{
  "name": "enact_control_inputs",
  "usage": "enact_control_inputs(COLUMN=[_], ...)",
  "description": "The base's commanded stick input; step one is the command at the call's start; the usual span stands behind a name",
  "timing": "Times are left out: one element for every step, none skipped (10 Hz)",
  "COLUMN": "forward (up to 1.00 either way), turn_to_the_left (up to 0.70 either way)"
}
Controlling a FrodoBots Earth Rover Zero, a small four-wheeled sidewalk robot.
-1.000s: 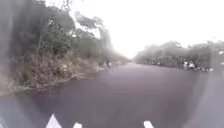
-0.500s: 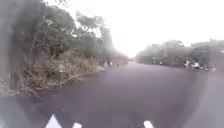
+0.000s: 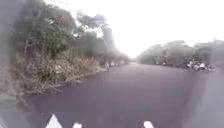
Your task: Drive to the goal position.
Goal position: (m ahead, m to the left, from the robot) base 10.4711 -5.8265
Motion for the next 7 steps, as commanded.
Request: enact_control_inputs(forward=[0.70, 0.70, 0.70, 0.70, 0.70, 0.70, 0.70], turn_to_the_left=[0.00, 0.00, 0.00, 0.00, 0.00, 0.00, 0.00])
